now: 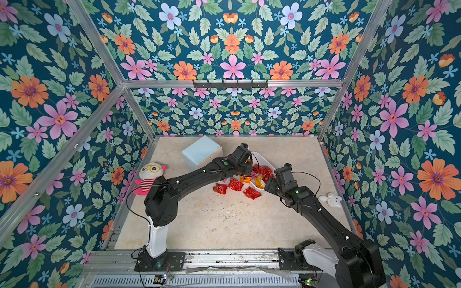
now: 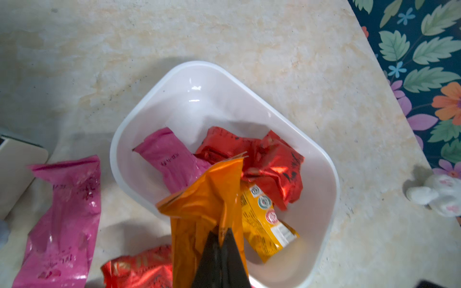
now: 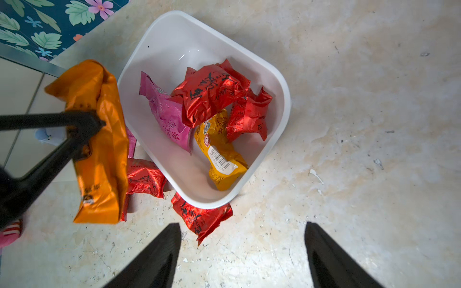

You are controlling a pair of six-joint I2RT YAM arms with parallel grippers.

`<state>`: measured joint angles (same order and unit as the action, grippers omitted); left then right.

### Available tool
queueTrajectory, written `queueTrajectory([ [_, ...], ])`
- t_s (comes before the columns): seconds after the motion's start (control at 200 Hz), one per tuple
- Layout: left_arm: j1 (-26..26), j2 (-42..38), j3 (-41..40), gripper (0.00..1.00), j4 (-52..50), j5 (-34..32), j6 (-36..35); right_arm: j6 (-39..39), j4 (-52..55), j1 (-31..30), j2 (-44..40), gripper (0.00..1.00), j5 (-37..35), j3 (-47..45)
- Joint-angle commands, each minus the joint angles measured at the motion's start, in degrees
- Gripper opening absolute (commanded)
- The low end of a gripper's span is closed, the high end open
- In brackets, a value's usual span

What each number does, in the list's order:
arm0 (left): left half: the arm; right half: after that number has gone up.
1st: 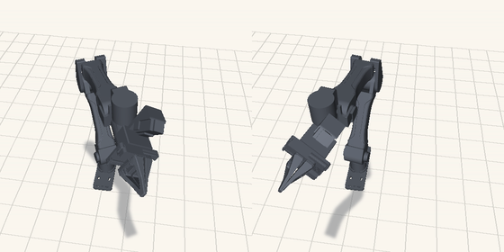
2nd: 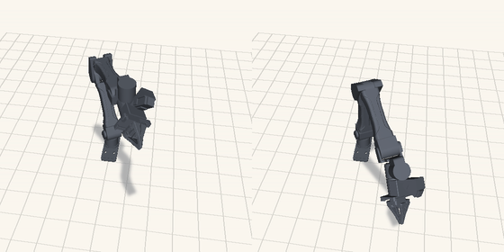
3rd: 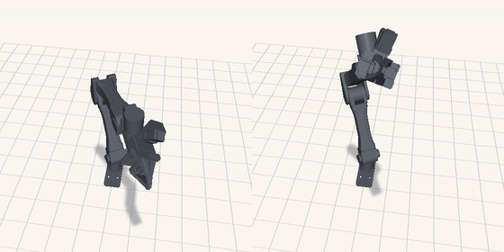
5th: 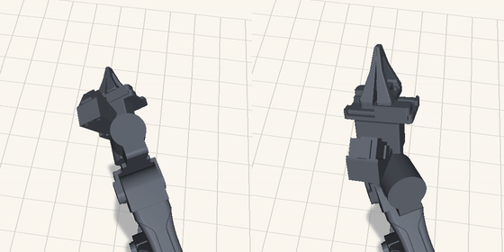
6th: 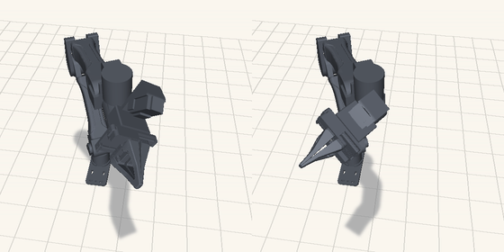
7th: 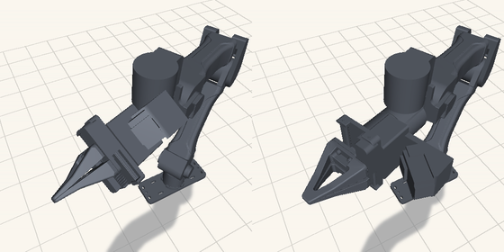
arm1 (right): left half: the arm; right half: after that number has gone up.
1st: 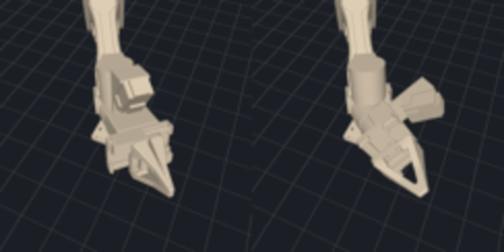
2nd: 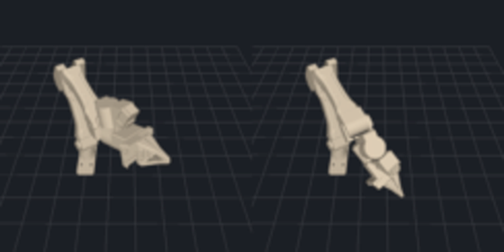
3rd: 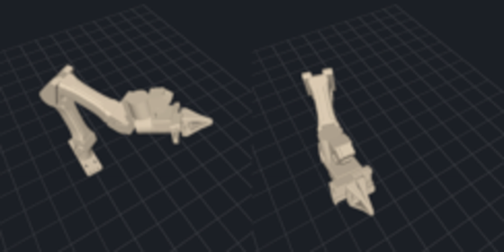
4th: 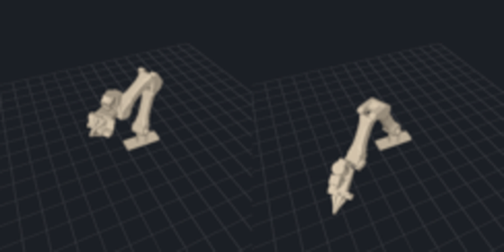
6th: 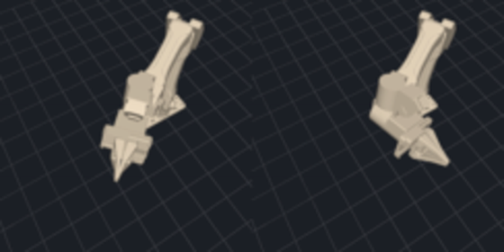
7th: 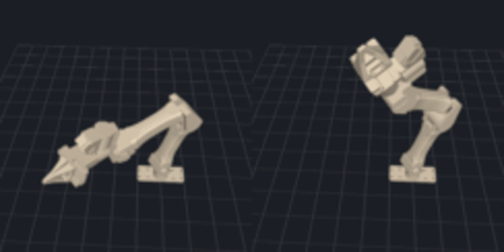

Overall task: Put the tea bags into the storage box
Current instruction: Place the tea bag in the storage box.

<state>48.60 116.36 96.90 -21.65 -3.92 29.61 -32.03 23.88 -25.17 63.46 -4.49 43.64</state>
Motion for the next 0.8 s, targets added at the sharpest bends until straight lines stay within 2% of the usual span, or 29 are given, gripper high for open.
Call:
queueTrajectory([
  [0.0, -2.3, 1.6, 0.7, 0.0, 4.7, 4.5, 2.9, -0.7, -0.4, -0.1, -0.5, 0.83, -0.1, -0.1],
  [0.2, -3.3, 5.6, 2.4, 0.0, 8.8, 8.0, 7.4, -0.4, -0.5, -0.1, 0.8, 0.83, 1.5, -0.2],
  [0.38, -3.3, 8.4, 3.3, 0.06, 9.9, 10.0, 9.8, -0.5, -1.2, -0.1, 1.7, 0.82, 3.3, -0.8],
  [0.42, -3.3, 8.7, 3.3, 0.12, 10.0, 10.2, 10.1, -0.5, -1.2, -0.1, 1.5, 0.82, 3.6, -1.0],
  [0.47, -3.2, 9.0, 3.3, 0.27, 9.9, 10.2, 10.4, -0.7, -1.5, 0.0, 1.4, 0.82, 3.9, -1.3],
  [0.665, -3.3, 8.2, 3.3, 0.64, 9.9, 9.3, 11.1, -0.6, -2.1, 0.0, 1.8, 0.82, 6.1, -1.9],
  [0.73, -3.4, 7.1, 3.3, 0.69, 9.8, 8.9, 11.1, -0.6, -2.6, -0.1, 2.7, 0.82, 8.2, -2.2],
  [0.795, -3.5, 5.7, 2.8, 0.7, 9.7, 8.1, 11.1, -1.2, -3.7, -0.1, 3.4, 0.81, 10.3, -2.9],
])
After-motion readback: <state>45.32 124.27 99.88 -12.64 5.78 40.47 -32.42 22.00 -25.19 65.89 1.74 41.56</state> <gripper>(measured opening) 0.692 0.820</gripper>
